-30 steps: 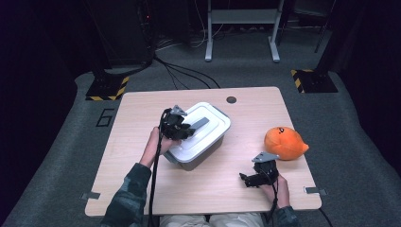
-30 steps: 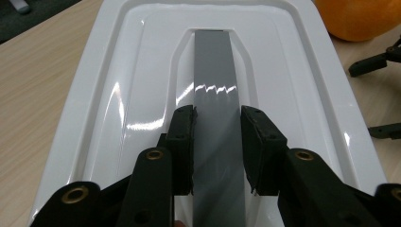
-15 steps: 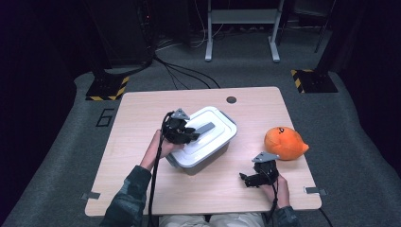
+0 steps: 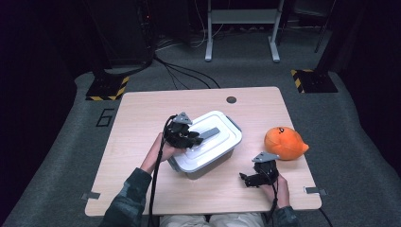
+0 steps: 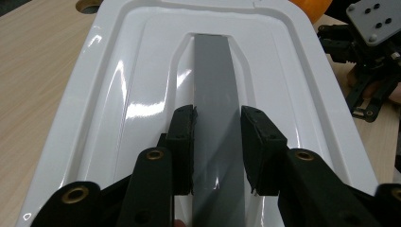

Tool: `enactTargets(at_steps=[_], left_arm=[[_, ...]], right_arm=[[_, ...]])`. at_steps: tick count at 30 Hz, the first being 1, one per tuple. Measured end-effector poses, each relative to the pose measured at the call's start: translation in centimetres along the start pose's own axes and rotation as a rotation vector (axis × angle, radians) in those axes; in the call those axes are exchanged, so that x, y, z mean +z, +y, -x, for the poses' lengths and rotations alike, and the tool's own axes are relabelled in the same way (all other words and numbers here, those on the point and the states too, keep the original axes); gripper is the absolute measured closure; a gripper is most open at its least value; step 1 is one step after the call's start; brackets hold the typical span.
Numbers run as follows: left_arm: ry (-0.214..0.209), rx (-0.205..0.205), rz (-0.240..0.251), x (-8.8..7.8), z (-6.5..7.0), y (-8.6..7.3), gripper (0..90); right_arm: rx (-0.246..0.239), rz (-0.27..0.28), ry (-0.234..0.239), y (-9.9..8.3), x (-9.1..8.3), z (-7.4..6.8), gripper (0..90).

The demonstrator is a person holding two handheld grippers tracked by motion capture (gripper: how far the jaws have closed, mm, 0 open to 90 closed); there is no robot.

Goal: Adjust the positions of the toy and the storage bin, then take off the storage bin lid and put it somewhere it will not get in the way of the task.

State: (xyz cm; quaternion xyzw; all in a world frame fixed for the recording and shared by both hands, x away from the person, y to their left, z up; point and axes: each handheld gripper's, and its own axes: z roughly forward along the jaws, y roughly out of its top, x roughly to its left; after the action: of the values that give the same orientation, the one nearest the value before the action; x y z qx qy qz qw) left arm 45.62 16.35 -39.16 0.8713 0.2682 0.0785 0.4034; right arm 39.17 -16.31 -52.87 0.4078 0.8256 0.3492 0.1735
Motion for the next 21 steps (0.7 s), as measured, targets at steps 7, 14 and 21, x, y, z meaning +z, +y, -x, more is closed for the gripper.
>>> enactTargets(at_steps=[7,14,21], left_arm=[[0.006,0.006,0.007,-0.03,0.45,-0.16,66.6],[0.028,0.022,0.006,-0.04,0.73,-0.12,66.6],[0.040,0.024,0.011,-0.27,0.81,-0.03,66.6]], right_arm=[[-0.001,0.000,0.000,0.00,0.00,0.00,3.6],[-0.002,0.001,-0.004,-0.01,-0.01,0.00,3.7],[-0.002,0.000,-0.003,0.00,0.00,0.03,3.7]])
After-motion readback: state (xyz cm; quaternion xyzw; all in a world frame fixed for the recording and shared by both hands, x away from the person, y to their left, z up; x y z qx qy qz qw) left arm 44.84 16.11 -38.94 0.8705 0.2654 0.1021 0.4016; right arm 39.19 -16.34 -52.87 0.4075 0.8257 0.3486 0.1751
